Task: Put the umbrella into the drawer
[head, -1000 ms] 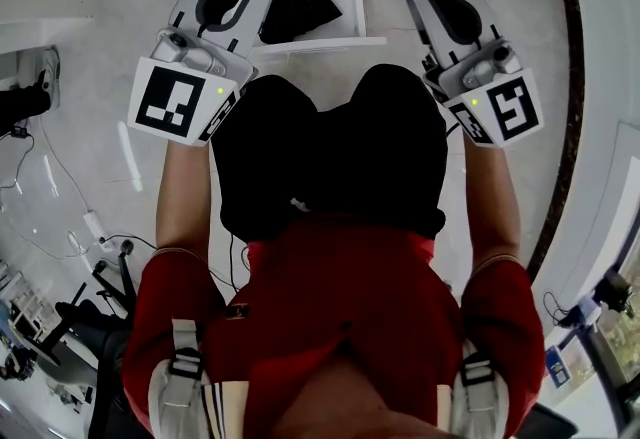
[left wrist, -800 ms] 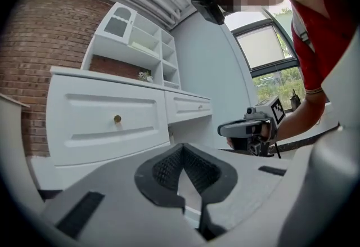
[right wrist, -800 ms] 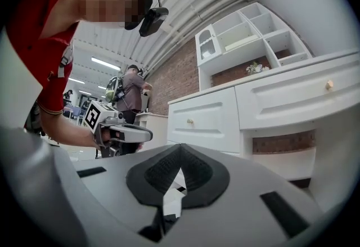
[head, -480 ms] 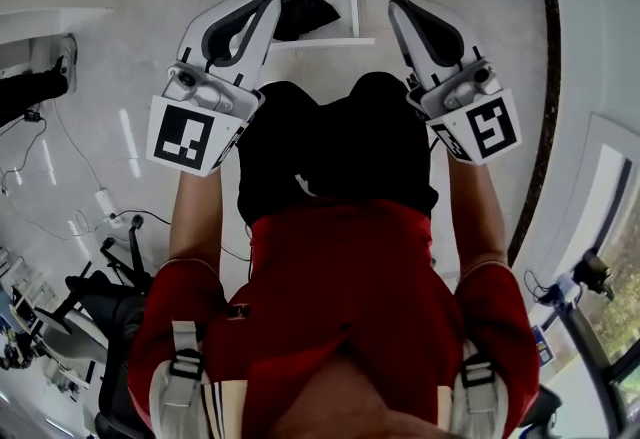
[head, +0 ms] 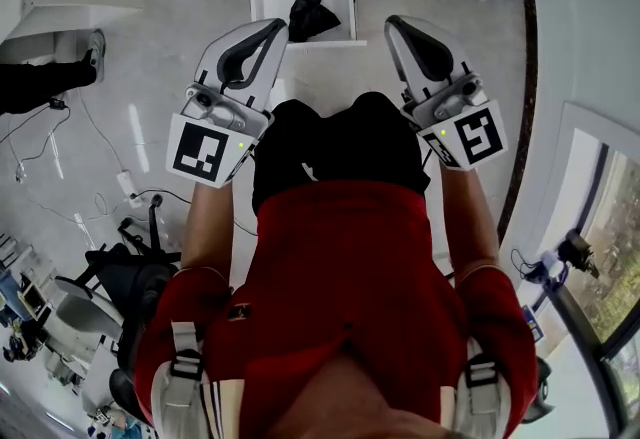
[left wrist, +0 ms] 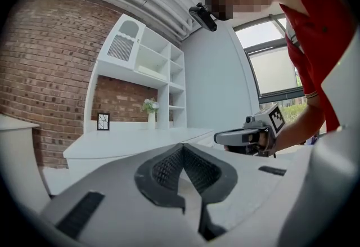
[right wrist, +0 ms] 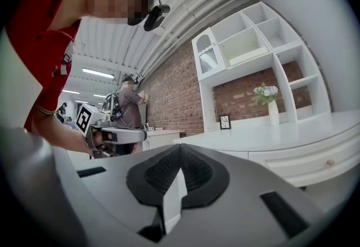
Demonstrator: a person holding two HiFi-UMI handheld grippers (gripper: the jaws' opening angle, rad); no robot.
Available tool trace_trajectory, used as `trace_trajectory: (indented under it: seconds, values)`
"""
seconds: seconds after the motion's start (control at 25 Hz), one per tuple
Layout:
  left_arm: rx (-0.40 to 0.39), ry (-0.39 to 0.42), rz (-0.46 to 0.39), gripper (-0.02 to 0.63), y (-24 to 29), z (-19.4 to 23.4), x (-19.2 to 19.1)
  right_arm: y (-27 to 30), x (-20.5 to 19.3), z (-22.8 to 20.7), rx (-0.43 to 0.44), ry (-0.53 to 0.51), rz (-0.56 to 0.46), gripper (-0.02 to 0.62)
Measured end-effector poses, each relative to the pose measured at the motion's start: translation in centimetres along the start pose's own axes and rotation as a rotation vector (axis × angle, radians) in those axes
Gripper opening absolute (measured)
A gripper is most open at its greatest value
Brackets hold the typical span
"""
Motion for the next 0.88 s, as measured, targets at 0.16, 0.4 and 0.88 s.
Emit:
trace_trajectory:
  seconds: [0.16,0.4,0.88]
  values:
    - [0.004,-0.006,-0.003,0.006,-1.3,-0.7,5.7,-0.4,5.5,1.4,-0.006,0.022,-0.008,-0.002]
    - [-0.006,0.001,0.015,0.007,-3.2,-2.0,12.8,-1.4,12.5,3.3,0.0,0.039,-0.008,-0.002]
    - [-0.021,-0.022,0.008,0.006,-5.5,-4.5,20.1,-3.4,20.4,6.2,0.002,0.031,-0.041,-0.002]
Point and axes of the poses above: the fingertips, and each gripper's own axes: y forward along the fingers, z to its left, x out of its top, the point moved 9 cm from there along -y, backward along the fingers, and after that the axes turned 1 degree about -z, right-handed, at the moved point
